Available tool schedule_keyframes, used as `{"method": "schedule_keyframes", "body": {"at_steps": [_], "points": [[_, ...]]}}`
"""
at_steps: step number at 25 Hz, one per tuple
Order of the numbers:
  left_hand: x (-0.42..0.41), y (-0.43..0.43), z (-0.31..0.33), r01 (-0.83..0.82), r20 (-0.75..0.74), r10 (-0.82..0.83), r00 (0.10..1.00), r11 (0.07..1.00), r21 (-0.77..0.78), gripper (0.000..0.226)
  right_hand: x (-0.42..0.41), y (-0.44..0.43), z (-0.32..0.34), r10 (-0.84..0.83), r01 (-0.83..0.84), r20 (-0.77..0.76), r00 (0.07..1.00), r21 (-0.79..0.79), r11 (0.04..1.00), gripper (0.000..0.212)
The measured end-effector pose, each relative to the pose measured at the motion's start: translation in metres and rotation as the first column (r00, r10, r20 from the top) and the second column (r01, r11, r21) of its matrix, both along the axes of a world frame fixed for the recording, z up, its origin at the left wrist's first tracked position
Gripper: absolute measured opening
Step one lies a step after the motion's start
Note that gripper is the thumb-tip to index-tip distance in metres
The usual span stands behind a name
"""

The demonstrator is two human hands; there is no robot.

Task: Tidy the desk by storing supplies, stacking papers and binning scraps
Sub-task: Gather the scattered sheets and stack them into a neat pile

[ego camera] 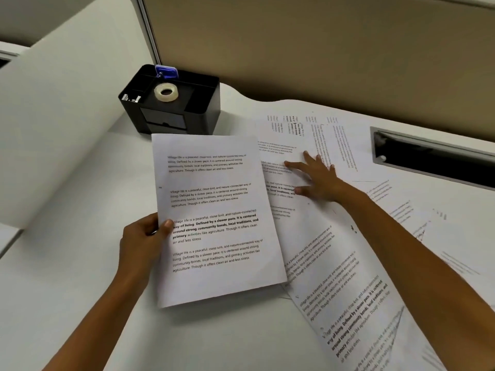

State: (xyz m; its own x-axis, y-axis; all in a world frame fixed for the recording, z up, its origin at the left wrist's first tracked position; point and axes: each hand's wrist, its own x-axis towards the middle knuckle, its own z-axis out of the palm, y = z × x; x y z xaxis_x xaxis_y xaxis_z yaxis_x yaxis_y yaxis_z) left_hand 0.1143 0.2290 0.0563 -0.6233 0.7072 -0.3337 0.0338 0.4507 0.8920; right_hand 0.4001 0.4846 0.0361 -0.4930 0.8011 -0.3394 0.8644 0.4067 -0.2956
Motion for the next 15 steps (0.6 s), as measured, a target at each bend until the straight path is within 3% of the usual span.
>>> {"method": "schedule_keyframes", "body": {"at_steps": [2, 4, 6, 10, 15], "points": [[0.003, 0.003, -0.001, 0.032, 0.009, -0.032, 0.999, 0.999, -0.015, 0.021, 0.002, -0.018, 0.002, -0.183, 0.201, -0.206, 0.961, 0.071, 0.977, 0.066], [0.008, 0.011, -0.002, 0.055, 0.017, -0.055, 0.998, 0.998, -0.022, 0.021, -0.005, -0.047, 0.004, -0.445, 0.504, -0.354, 0.822, 0.091, 0.859, 0.055], [0.013, 0.022, -0.003, 0.076, 0.000, -0.076, 0.997, 0.996, -0.034, 0.020, -0.020, -0.076, 0.007, -0.619, 0.656, -0.287, 0.731, 0.047, 0.753, 0.058], [0.021, 0.045, -0.003, 0.098, -0.072, -0.103, 0.992, 0.993, -0.063, 0.027, -0.045, -0.101, 0.009, -0.643, 0.658, -0.138, 0.753, 0.136, 0.741, 0.089], [0.025, 0.050, -0.002, 0.121, -0.181, -0.137, 0.974, 0.988, -0.100, 0.026, -0.050, -0.087, 0.017, -0.692, 0.692, -0.031, 0.721, 0.081, 0.717, 0.107]]}}
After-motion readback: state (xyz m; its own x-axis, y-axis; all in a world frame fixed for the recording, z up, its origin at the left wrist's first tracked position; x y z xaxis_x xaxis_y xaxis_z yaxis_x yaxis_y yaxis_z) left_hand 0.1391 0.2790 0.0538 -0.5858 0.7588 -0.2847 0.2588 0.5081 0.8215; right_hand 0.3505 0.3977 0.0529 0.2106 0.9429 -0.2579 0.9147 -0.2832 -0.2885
